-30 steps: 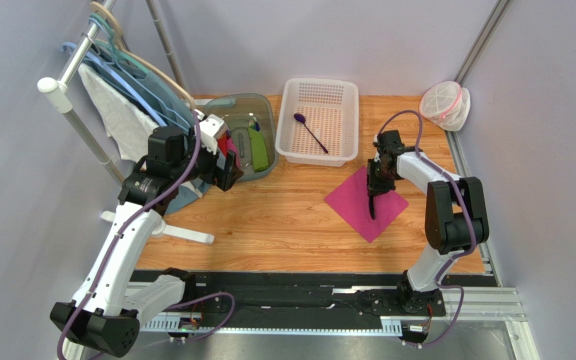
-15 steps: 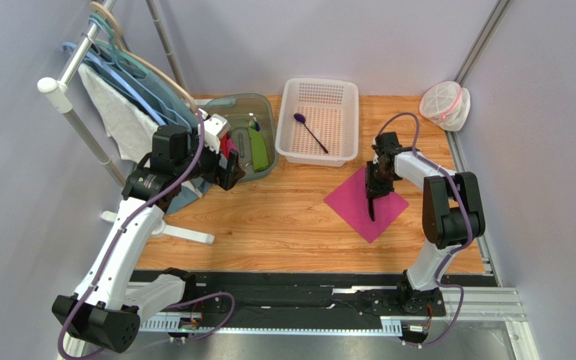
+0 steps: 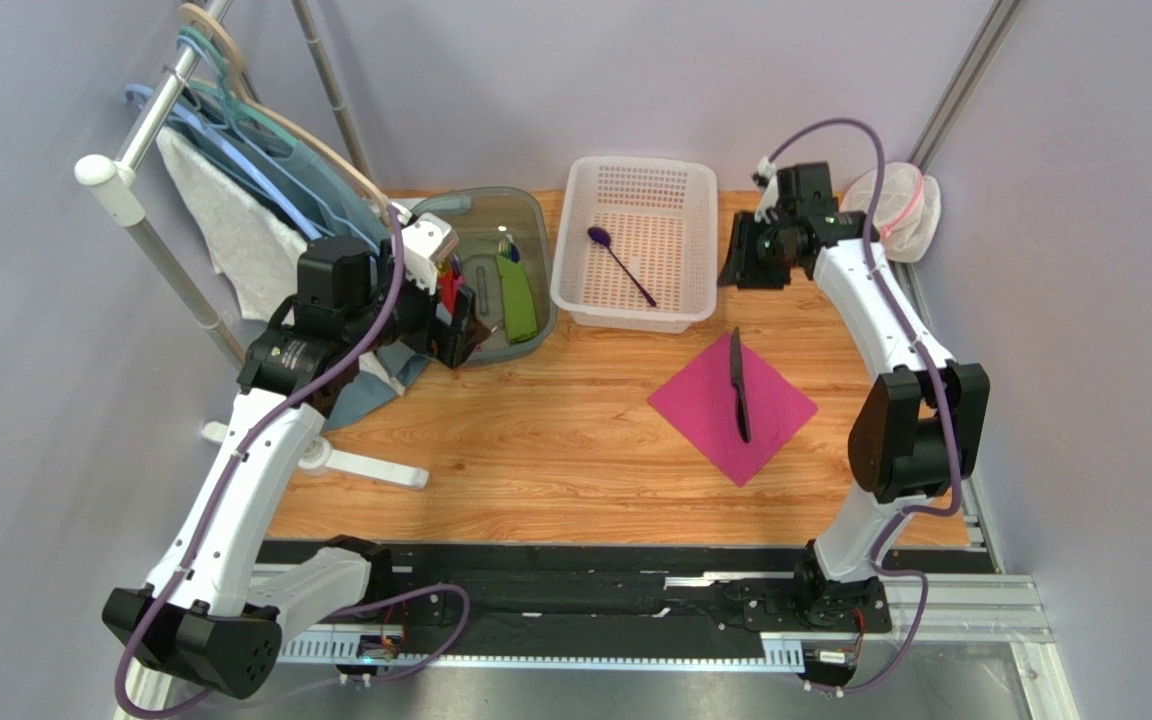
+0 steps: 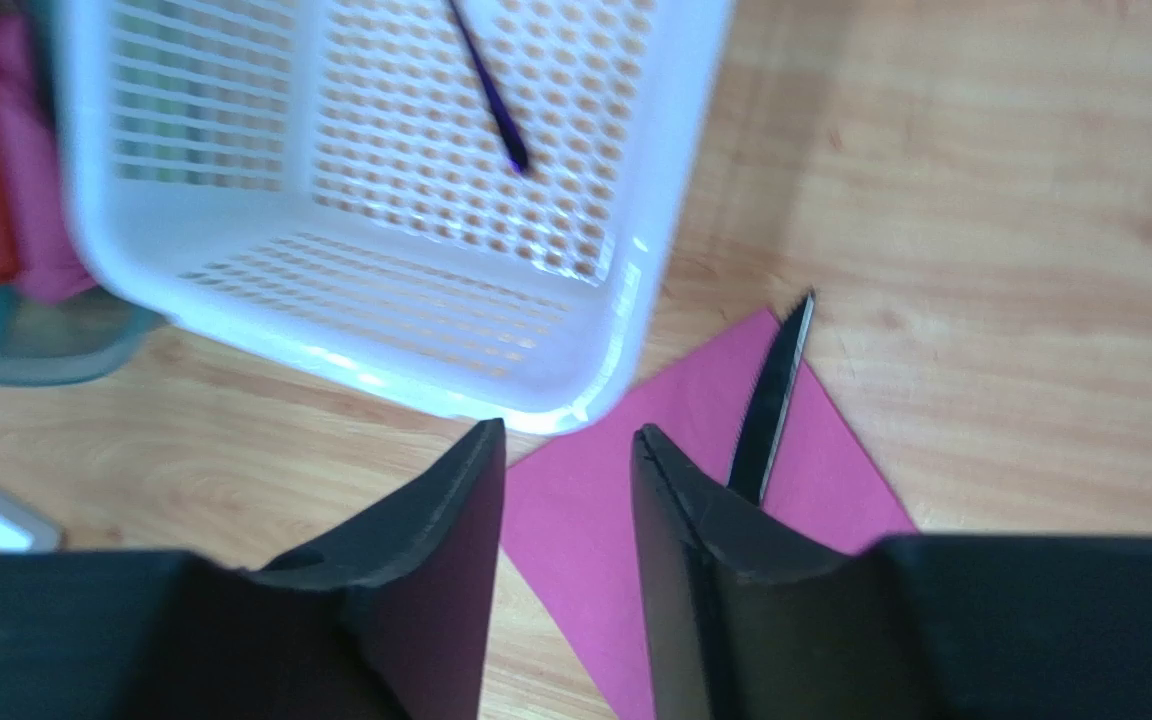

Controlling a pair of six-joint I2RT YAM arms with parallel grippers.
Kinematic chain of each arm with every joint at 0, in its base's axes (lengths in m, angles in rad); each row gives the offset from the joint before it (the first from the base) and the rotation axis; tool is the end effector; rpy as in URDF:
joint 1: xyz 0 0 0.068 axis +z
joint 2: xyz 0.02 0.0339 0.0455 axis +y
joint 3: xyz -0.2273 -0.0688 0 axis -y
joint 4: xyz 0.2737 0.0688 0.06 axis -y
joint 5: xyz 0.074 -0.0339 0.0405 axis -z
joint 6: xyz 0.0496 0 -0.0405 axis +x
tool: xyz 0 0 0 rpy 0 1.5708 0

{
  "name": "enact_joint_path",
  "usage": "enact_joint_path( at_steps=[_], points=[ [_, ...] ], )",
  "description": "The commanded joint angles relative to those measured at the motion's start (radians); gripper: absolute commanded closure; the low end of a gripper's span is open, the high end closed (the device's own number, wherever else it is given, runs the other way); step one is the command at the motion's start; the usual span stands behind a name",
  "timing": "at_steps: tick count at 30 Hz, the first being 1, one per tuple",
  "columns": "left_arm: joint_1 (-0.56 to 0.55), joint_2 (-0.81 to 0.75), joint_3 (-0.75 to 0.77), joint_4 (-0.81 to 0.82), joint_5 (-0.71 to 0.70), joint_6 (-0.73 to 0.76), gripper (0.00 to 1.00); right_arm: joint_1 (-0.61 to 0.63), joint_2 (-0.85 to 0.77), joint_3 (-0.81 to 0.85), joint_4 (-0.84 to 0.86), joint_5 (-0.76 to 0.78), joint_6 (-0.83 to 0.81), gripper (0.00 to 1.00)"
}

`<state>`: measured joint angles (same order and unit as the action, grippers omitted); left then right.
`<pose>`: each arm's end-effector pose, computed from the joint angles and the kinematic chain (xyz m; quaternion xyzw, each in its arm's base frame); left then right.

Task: Place the utensils on the paper napkin and roll it up

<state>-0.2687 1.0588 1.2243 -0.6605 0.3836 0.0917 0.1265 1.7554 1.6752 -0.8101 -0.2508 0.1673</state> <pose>0.2595 -0.0907 0.3589 0.2472 0.8119 -0.2075 0.4865 0.4113 0.0647 0.2800 -0.0227 0.9359 0.1651 0.3103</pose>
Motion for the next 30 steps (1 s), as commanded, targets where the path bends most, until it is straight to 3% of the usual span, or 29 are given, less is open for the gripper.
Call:
enact_joint_path(
  at_steps=[1, 5, 9, 17, 30],
  points=[
    [-0.004, 0.004, 0.041, 0.016, 0.012, 0.028, 0.01, 0.03, 0.137, 0.226, 0.009, -0.152, -0.098, 0.51],
    [-0.004, 0.006, 0.043, 0.009, -0.005, 0.029, 0.01, 0.077, 0.321, 0.461, -0.017, -0.14, -0.163, 0.34],
    [-0.004, 0.007, 0.043, -0.007, -0.032, 0.037, 0.01, 0.117, 0.482, 0.668, -0.026, -0.142, -0.245, 0.26],
    [-0.004, 0.032, 0.06, -0.03, -0.064, 0.068, 0.01, 0.162, 0.697, 0.736, 0.023, -0.084, -0.319, 0.41],
    [-0.004, 0.069, 0.073, -0.017, -0.066, 0.077, 0.01, 0.206, 0.822, 0.736, 0.022, 0.025, -0.394, 0.56]
  ],
)
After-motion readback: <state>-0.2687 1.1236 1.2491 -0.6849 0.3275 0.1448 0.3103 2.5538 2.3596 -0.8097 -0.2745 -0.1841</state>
